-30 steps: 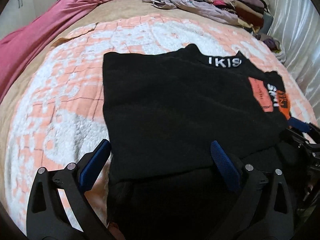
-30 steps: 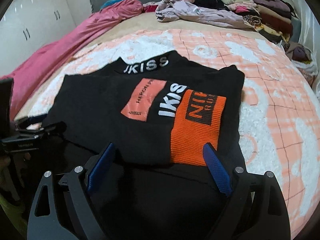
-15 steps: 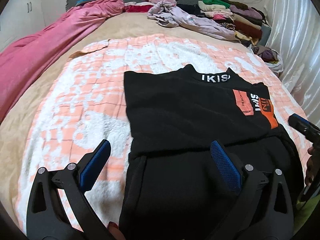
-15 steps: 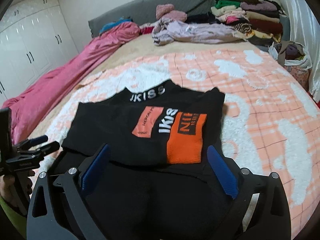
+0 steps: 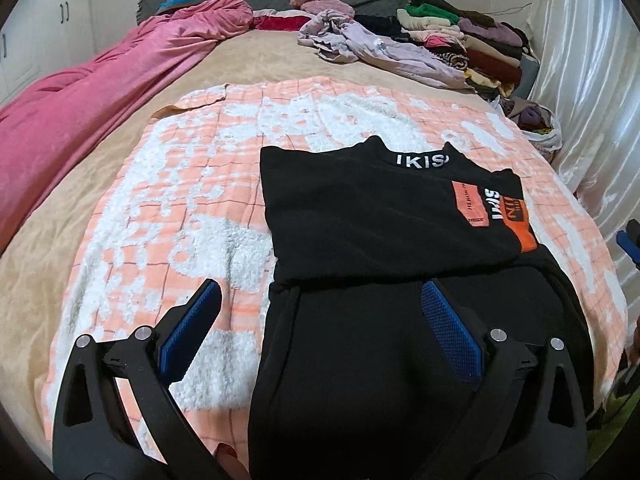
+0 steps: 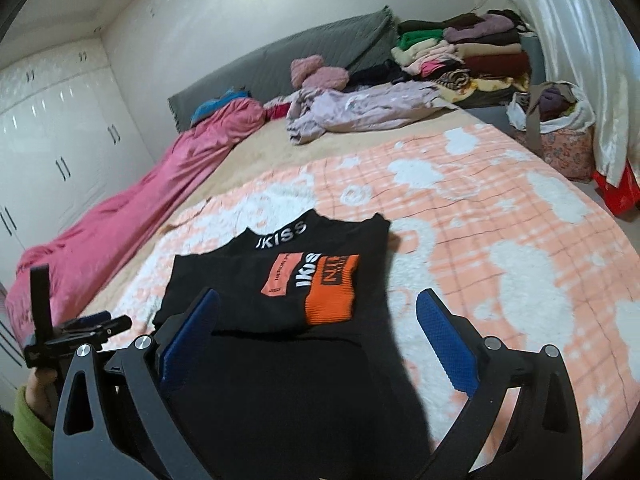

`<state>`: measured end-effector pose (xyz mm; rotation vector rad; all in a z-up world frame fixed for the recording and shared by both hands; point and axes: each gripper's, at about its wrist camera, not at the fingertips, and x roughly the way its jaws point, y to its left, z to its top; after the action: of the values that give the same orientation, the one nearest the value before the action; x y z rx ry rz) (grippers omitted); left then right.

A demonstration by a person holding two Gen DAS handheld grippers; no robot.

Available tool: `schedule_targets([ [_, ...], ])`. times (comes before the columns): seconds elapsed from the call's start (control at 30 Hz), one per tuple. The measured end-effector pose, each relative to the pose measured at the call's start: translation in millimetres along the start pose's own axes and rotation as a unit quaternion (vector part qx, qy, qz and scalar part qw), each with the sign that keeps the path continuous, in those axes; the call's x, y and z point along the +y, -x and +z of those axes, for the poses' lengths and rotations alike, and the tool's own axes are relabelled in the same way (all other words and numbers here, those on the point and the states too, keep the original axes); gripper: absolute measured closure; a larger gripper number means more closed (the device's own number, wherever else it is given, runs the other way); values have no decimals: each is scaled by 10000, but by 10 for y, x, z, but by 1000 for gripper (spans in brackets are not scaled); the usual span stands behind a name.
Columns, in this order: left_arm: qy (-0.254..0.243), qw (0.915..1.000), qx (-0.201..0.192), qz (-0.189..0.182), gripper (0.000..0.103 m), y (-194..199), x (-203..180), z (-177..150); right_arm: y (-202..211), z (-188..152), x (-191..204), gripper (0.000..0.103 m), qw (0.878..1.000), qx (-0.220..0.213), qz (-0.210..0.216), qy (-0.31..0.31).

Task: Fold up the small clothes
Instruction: 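Move both tools to the hem of the black sweatshirt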

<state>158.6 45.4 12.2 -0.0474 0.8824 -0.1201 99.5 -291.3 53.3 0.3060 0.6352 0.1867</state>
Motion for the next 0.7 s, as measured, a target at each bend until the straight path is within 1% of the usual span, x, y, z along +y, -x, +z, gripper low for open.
schedule_targets([
  [0.23, 21, 9999, -78, -64, 9, 138, 22, -16, 390, 30, -178, 5, 9993, -252, -251, -65],
  [0.33, 22, 10000, -72, -63, 9, 148, 29, -16, 517, 32, -240, 5, 9993, -292, -216, -64],
  [0.5, -3, 10000, -33, -89, 9, 215, 83, -92, 697, -56, -286, 5, 9995, -137, -277, 64],
  [0.7, -109, 9999, 97, -74, 9, 245, 139, -285, 763, -329, -294, 5, 9987, 244, -406, 170],
])
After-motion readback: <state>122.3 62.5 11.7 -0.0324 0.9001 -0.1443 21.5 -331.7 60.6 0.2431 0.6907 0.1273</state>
